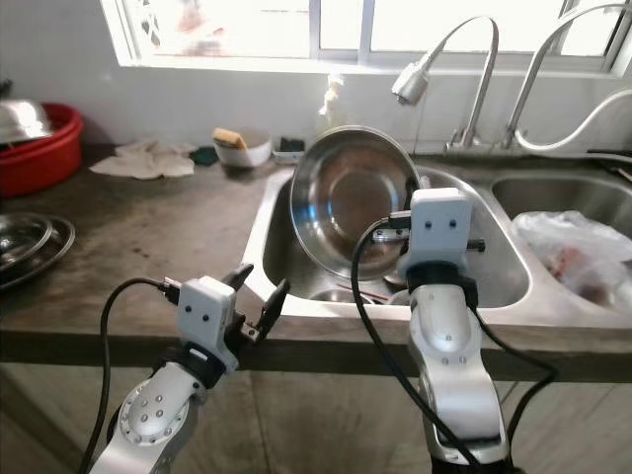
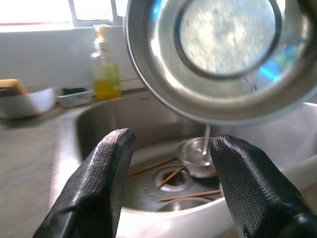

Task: Kitchen organization

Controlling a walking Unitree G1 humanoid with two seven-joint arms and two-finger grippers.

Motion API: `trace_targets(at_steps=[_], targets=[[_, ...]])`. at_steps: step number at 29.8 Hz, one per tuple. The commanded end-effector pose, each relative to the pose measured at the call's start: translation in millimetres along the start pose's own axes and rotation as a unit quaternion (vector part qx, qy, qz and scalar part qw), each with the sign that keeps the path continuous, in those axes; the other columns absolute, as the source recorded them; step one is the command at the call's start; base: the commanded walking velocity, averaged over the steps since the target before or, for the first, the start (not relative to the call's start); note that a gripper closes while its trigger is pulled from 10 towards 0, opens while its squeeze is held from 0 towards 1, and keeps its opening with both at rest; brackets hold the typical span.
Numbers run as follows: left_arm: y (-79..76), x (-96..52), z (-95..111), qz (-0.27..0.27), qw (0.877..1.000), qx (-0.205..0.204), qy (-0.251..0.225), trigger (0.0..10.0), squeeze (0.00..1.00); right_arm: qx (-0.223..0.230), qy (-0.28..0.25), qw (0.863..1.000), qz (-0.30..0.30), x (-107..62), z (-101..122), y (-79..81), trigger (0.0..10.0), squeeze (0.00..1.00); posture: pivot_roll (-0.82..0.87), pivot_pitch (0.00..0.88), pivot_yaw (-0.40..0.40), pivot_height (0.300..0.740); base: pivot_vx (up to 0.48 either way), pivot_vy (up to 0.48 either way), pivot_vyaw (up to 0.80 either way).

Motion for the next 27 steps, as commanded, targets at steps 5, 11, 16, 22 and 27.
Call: trace_targets(at_steps=[5,11,16,22,27], targets=[[-2.2,2.8,0.6,0.007,1.000,-0.014,0.003,10.0,0.00,-0.004,-0.014,1.000,-0.004,5.0,7.8,-8.4,10.0,0.00,0.03,0.000,-0.046,0.740,0.166,-0.053,0.00],[-0.1,2.2,-0.1,0.014,1.000,-0.008,0.005,10.0,0.00,-0.020,0.020,1.000,0.000,21.7,2.6,-14.1,10.0,0.00,0.03,0.006,-0.051,0.740,0.000,0.000,0.00],[-2.3,1.3,0.5,0.012,1.000,-0.010,0.004,10.0,0.00,-0.032,0.070,0.997,-0.009,36.5,-11.4,-25.6,10.0,0.00,0.03,0.017,-0.052,0.740,0.000,0.000,0.00],[-4.0,-0.9,0.6,0.009,1.000,-0.013,0.007,10.0,0.00,-0.037,0.149,0.988,-0.017,55.2,-32.0,-35.3,10.0,0.00,0.03,0.032,-0.057,0.740,0.000,0.000,0.00],[-6.4,-4.6,2.0,0.009,1.000,-0.016,0.009,10.0,0.00,-0.025,0.215,0.975,-0.045,69.5,-51.6,-47.8,10.0,0.00,0.04,0.050,-0.064,0.740,0.000,0.000,0.00]])
Point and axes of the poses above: a point about 5 cm out from each wrist's last joint towards the gripper, its own x axis pointing out of the wrist towards the gripper, its own z axis along the axis of the wrist's last joint, y = z × x, the point moved 1 cm from there along x, pointing out of the wrist towards the gripper, and after that the axes turned 8 degrees about x, right-handed, at the moved point
